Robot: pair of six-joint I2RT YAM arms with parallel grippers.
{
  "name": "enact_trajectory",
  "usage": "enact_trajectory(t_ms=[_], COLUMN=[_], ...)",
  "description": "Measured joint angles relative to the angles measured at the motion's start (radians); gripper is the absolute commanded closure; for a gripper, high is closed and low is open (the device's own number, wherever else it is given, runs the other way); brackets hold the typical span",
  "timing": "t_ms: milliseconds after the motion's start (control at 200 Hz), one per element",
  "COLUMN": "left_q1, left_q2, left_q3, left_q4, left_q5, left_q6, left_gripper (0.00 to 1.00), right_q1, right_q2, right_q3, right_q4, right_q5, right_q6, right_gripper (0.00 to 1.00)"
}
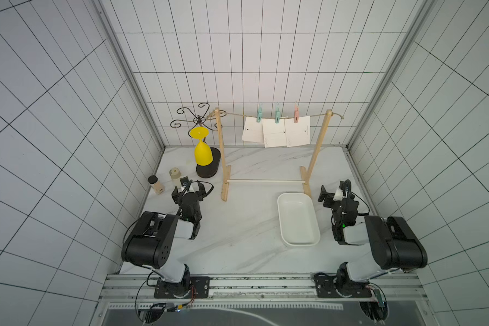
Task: Remove the postcards from the strings
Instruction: Pinch the postcard on the clothesline.
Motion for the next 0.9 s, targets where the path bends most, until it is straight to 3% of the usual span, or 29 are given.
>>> enact_trajectory(t_ms=[715,760,830,900], left_q1=[-0.005,-0.006,-0.006,-0.009], left_q2=[0.000,0.000,0.000,0.000], left_q3=[0.000,0.000,0.000,-0.002], left_q4=[0.001,0.001,0.002,0.009], left_q5=[0.000,0.000,0.000,0.002], left_q6=[0.005,0.006,0.013,0.021], left_gripper=[0.03,0.06,0.20,0.28], right_q1=[0.000,0.000,0.000,0.000], right_q2=[0.000,0.000,0.000,-0.001], right_q3=[0.000,0.000,0.000,0.000], right_q4=[0.000,0.000,0.000,-0.001], right_q5=[0.000,0.000,0.000,0.000], right_q6=[0.000,0.000,-0.002,-0.004], right_gripper=[0.01,0.06,0.16,0.20])
